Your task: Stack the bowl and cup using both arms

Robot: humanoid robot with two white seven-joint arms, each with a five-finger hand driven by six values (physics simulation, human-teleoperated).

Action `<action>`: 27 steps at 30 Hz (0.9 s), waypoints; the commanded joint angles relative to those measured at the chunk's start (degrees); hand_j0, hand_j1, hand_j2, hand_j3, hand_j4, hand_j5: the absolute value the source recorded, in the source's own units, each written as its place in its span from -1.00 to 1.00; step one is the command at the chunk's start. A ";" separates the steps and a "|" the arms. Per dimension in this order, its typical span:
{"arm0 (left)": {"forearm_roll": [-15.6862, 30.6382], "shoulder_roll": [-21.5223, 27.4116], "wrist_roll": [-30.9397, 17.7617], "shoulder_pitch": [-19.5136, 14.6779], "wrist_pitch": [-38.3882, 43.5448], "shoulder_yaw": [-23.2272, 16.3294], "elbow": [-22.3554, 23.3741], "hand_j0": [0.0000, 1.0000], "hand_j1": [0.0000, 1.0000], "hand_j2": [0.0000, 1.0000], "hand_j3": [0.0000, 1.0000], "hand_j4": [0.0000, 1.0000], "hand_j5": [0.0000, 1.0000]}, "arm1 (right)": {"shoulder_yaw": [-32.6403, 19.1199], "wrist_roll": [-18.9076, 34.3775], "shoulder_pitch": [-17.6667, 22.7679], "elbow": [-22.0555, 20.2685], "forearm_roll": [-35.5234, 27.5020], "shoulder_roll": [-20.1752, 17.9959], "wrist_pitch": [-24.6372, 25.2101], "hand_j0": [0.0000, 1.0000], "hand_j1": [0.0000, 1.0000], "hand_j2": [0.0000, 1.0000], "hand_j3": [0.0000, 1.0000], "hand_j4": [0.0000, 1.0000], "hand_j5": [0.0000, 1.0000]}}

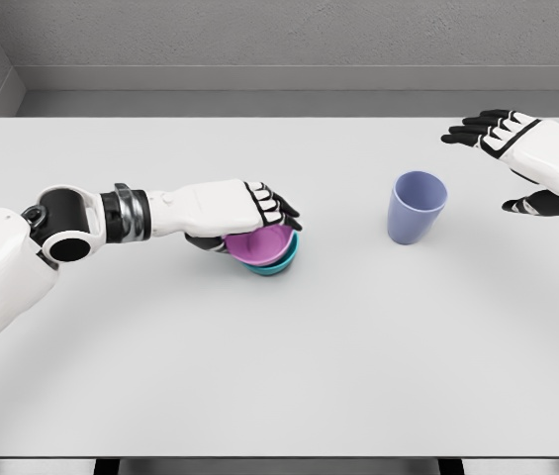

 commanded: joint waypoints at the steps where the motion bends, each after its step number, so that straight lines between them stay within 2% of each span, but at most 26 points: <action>1: 0.42 0.08 0.02 0.00 0.14 0.10 0.00 0.93 0.93 0.93 0.93 0.93 0.93 | 0.05 -0.03 0.00 -0.01 -0.24 -0.01 0.03 1.00 1.00 1.00 1.00 1.00 1.00; 4: 0.51 0.17 0.02 0.00 0.14 0.10 0.00 1.00 1.00 1.00 1.00 1.00 1.00 | 0.05 -0.03 0.00 -0.01 -0.24 -0.01 0.12 1.00 1.00 1.00 1.00 1.00 1.00; 16: 0.60 0.43 0.20 -0.35 0.14 0.28 -0.44 1.00 1.00 1.00 1.00 1.00 1.00 | 0.66 0.14 -0.18 -0.01 -0.24 0.78 0.47 1.00 1.00 1.00 1.00 1.00 1.00; 18: 0.77 1.40 0.28 -0.35 0.14 0.63 -0.62 1.00 1.00 1.00 1.00 1.00 1.00 | 0.66 4.01 -0.70 -0.01 -0.24 1.66 0.56 1.00 1.00 1.00 1.00 1.00 1.00; 24: 1.82 7.28 0.55 -0.26 0.14 0.89 -1.85 1.00 1.00 1.00 1.00 1.00 1.00 | 0.75 9.54 -2.55 -0.01 -0.16 2.98 2.05 1.00 1.00 1.00 1.00 1.00 1.00; 27: 6.13 11.77 0.55 -0.35 0.14 1.33 -1.85 1.00 1.00 1.00 1.00 1.00 1.00 | 0.84 14.29 -3.95 -0.01 -0.16 4.30 2.14 1.00 1.00 1.00 1.00 1.00 1.00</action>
